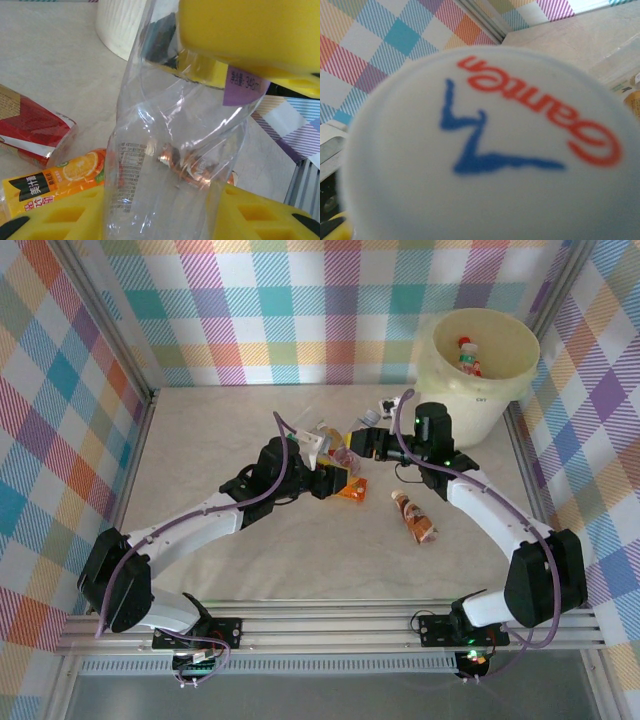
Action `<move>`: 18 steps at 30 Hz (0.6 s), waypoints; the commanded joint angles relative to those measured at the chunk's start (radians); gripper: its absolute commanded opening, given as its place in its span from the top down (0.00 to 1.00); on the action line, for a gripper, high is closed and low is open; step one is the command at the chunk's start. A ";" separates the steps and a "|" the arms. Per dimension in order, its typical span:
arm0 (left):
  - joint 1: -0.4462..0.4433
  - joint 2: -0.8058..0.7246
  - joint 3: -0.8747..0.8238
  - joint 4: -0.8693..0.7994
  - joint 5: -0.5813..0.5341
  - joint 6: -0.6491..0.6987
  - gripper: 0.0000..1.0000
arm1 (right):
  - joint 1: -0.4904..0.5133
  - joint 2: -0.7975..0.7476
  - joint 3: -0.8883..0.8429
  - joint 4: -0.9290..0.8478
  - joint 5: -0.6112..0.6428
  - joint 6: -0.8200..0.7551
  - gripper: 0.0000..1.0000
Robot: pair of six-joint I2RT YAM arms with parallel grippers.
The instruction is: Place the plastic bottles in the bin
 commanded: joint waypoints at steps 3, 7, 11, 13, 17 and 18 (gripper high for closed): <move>-0.012 0.001 0.020 0.008 0.053 0.042 0.47 | 0.002 -0.021 0.040 -0.091 0.103 -0.057 0.54; -0.011 -0.006 0.032 -0.011 0.061 0.046 0.42 | 0.002 -0.033 0.047 -0.123 0.139 -0.075 0.56; -0.012 -0.022 0.039 -0.047 0.045 0.049 0.33 | 0.001 -0.041 0.044 -0.135 0.160 -0.084 0.58; -0.012 -0.034 0.033 -0.049 0.032 0.043 0.28 | 0.002 -0.048 0.042 -0.143 0.176 -0.092 0.58; -0.012 -0.072 0.012 -0.028 0.027 0.035 0.22 | 0.002 -0.068 0.039 -0.167 0.233 -0.106 0.59; -0.012 -0.081 0.009 -0.023 0.025 0.035 0.21 | 0.002 -0.073 0.039 -0.174 0.251 -0.109 0.60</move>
